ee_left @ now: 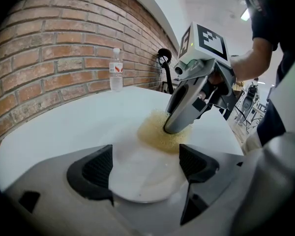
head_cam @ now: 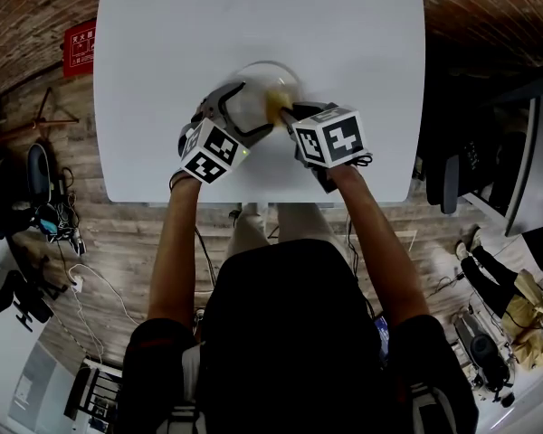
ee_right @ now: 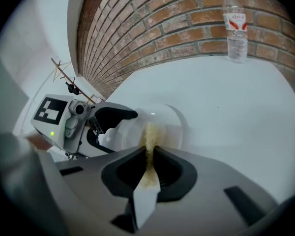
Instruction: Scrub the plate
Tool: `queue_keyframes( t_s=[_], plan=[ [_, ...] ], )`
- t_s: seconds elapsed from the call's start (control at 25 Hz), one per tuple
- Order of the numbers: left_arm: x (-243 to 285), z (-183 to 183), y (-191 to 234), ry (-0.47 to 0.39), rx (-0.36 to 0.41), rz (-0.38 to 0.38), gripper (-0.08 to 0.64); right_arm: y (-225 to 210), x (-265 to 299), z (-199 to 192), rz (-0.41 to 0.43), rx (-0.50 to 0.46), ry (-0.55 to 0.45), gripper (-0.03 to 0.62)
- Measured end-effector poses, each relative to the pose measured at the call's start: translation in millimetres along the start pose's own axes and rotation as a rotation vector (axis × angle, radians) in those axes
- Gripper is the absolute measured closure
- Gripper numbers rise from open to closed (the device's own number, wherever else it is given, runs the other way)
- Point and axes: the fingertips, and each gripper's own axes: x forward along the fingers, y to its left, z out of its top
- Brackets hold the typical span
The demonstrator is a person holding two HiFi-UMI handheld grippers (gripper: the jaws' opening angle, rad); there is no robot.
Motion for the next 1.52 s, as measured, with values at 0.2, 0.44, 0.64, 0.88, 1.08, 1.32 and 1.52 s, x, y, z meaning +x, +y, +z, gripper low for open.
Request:
queue_keyframes(
  t_s=[0.2,0.44,0.64,0.88,1.08,1.32,1.52],
  plan=[
    [0,1,1,-0.013,0.003,0.002,0.156,-2,0,-1,-0.002,0.014,0.004,0.551],
    [0,0,1,-0.01,-0.006,0.0,0.158,0,-3,0,-0.002,0.007,0.005,0.551],
    [-11,19,2,-0.067,-0.044,0.023,0.158,5,-12,3,-0.001,-0.004,-0.013,0.551],
    [-39,52,-3,-0.156,-0.05,0.052,0.158,11,-34,17,-0.021,-0.005,-0.089,0.551],
    [-64,73,-16,-0.198,-0.017,0.093,0.16,25,-57,29,-0.024,-0.031,-0.163,0.551],
    [-99,99,-28,-0.259,0.009,0.128,0.163,53,-85,55,-0.031,-0.103,-0.279,0.551],
    [-133,118,-41,-0.317,0.01,0.146,0.163,77,-112,69,-0.046,-0.146,-0.375,0.551]
  ],
)
